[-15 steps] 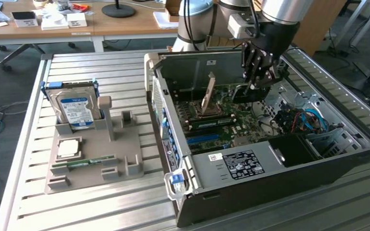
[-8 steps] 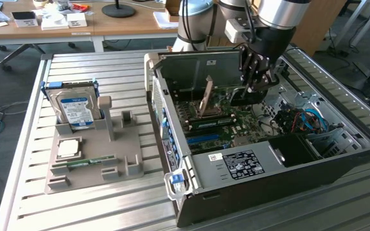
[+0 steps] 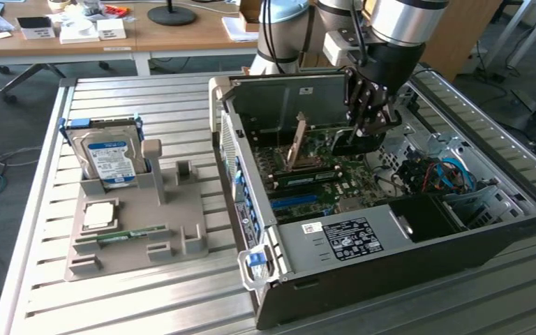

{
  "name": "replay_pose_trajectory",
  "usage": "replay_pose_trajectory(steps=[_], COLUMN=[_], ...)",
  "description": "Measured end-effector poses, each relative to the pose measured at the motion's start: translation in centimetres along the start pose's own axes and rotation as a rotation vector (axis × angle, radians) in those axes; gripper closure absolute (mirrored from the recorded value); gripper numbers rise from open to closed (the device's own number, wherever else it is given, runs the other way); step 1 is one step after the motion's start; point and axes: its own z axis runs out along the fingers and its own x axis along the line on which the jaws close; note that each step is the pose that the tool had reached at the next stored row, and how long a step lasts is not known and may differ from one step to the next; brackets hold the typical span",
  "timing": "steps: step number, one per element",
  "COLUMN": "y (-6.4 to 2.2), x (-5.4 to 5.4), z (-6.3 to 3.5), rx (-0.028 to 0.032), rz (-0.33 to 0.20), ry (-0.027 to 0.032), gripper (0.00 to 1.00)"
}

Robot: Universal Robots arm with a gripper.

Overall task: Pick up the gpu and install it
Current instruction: 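Insert the gpu into the slot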

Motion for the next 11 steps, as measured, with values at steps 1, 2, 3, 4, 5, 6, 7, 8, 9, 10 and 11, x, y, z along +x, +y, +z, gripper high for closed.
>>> replay_pose_trajectory(steps=[1,2,3,4,5,6,7,8,9,10,11], y=[0.00,0.01,0.02,0.06,0.10,0.13,0.17,0.21,0.25,0.30,0.34], x=[0.0,0.0,0.0,0.0,0.0,0.0,0.0,0.1,0.1,0.1,0.1], z=[0.00,0.03,0.13,0.27,0.43,0.62,0.80,0.98,1.16,1.34,1.52], rx=[0.0000,0.0001,0.0002,0.0002,0.0001,0.0001,0.0000,0.0000,0.0001,0.0001,0.0001], rz=[0.000,0.000,0.000,0.000,0.000,0.000,0.000,0.000,0.000,0.000,0.000], ry=[-0.0001,-0.0003,-0.0006,-0.0003,-0.0001,-0.0001,0.0000,-0.0002,-0.0002,-0.0001,-0.0001], gripper=[0.73,0.73,0.73,0.73,0.73,0.73,0.73,0.73,0.73,0.73,0.73])
